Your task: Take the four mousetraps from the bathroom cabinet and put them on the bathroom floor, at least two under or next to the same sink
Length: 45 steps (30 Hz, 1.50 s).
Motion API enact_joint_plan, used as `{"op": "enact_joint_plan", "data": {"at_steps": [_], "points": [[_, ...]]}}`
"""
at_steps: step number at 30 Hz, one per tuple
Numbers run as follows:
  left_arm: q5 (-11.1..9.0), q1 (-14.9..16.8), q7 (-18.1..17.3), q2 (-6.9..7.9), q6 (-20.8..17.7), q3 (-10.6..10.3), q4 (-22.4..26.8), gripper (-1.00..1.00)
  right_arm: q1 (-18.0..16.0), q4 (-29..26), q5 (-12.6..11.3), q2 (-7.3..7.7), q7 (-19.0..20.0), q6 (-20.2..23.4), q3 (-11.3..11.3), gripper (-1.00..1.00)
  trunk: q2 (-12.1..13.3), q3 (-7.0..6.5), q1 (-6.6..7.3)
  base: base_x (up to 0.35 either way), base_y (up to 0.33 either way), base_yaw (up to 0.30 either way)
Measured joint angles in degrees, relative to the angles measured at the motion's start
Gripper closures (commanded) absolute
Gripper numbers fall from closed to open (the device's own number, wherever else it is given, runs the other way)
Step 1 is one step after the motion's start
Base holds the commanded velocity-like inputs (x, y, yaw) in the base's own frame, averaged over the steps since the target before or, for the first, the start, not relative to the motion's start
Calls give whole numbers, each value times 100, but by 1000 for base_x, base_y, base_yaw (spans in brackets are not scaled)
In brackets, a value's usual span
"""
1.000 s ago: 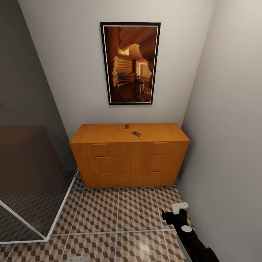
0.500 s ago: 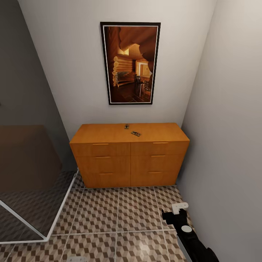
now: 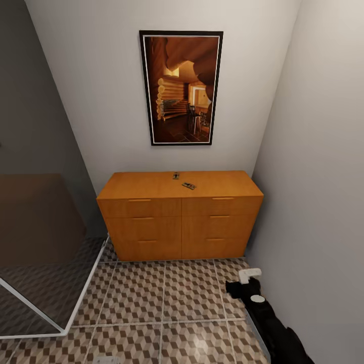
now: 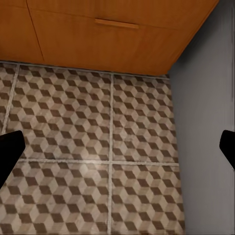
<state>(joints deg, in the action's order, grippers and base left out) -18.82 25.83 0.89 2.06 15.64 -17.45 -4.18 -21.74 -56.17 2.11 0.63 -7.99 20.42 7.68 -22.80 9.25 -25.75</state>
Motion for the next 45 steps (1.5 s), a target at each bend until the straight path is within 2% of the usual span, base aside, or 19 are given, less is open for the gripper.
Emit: {"op": "enact_joint_plan", "data": {"at_steps": [4,5,8,11,13,14,16,17,18,22,25,27,28,30,31,35,38,41,45], "points": [[0,0,-1,-19,0,0,0,-100,-212,-640,0,1,-5,793,2,-100,0,0,0,0,0,0],[1,0,-1,-35,0,-1,0,-100,-423,-976,4,1,-9,1187,4,-100,0,-1,0,0,0,0],[0,0,-1,-46,0,0,0,-100,-728,-1280,2,5,-13,1631,3,-100,0,0,0,0,0,0],[0,0,-1,-56,-2,-2,0,-100,-1305,-1588,8,9,-20,2467,0,-100,0,-1,0,0,0,0],[0,0,-1,-58,-4,-3,0,-100,-1580,-1651,6,9,-23,2763,-1,-100,0,0,0,0,0,0],[0,0,-1,-63,-8,-2,0,-100,-1846,-1691,15,10,-27,3007,0,-100,0,-1,0,0,0,0],[0,0,-1,-75,-11,-1,0,-100,-2171,-1714,8,10,-28,3199,-1,-100,0,0,0,0,0,0],[1,0,-2,-94,-14,-1,0,-100,-2509,-1703,10,10,-31,3325,-2,-100,1,-1,-1,0,0,0],[1,0,-2,-112,-20,-1,0,-100,-3040,-1625,3,10,-33,3441,-6,-100,1,-1,-1,0,0,0],[0,0,-1,-124,-24,0,0,-100,-3776,-1231,-8,10,-29,3517,-11,-100,0,0,0,0,0,0],[0,0,-4,-131,-25,0,0,-100,-4667,-319,-48,8,17,3537,-19,-100,2,-1,-1,0,0,0],[0,0,-6,-134,-25,-1,0,-100,-5029,123,-127,5,114,3538,-22,-100,1,0,0,0,0,0],[0,-1,-7,-136,-26,-1,0,-100,-5335,546,-232,4,278,3539,-26,-100,1,-1,0,0,0,0],[0,0,-8,-138,-26,-1,0,-100,-5610,931,-357,5,511,3541,-27,-100,0,0,0,0,0,0],[0,0,-8,-137,-26,0,0,-100,-5806,1218,-464,6,753,3543,-21,-100,0,0,0,0,0,0],[1,0,-9,-139,-26,0,0,-100,-6058,1604,-579,4,1518,3542,4,-100,0,0,0,0,0,0],[1,0,-9,-138,-27,-2,0,-100,-6152,1772,-623,2,2296,3538,137,-100,0,0,0,0,0,0],[1,0,-9,-135,-27,-1,0,-100,-6169,1811,-627,1,2577,3530,242,-100,0,0,0,0,0,0],[1,0,-9,-133,-27,0,0,-100,-6173,1825,-627,4,2680,3528,284,-100,0,0,0,0,0,0]]}}
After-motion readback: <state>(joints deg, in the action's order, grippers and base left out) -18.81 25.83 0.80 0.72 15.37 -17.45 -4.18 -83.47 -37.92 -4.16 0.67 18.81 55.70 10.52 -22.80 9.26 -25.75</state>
